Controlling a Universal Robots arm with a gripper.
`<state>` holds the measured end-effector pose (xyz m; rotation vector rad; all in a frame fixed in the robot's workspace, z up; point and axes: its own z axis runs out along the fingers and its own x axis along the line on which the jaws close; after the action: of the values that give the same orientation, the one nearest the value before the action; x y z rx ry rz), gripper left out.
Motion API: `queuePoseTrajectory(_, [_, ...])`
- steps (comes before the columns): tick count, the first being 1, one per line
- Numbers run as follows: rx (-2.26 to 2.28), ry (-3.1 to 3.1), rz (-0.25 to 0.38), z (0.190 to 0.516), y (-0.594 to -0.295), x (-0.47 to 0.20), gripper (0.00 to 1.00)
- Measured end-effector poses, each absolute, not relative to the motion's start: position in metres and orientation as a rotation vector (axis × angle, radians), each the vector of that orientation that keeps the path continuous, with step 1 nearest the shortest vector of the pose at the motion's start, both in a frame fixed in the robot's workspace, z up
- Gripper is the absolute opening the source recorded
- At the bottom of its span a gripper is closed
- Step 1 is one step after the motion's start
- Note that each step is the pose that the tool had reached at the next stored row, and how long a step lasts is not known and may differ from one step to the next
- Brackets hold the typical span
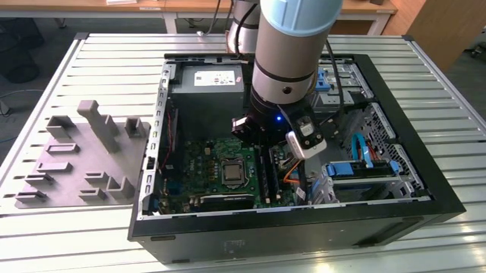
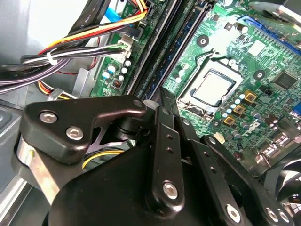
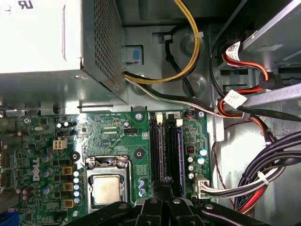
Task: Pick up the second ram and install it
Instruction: 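Press down the second ram until it locks into place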
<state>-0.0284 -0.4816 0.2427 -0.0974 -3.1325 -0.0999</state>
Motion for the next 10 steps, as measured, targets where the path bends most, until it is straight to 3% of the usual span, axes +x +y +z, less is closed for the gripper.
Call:
queuePoseTrajectory(1, [-0.097,-3.132,-0.102,0.24,-0.464,-0.028,0.11])
queuePoseTrajectory(10, [-0.097,-3.132,-0.102,0.253,-0.462,-0.028,0.11])
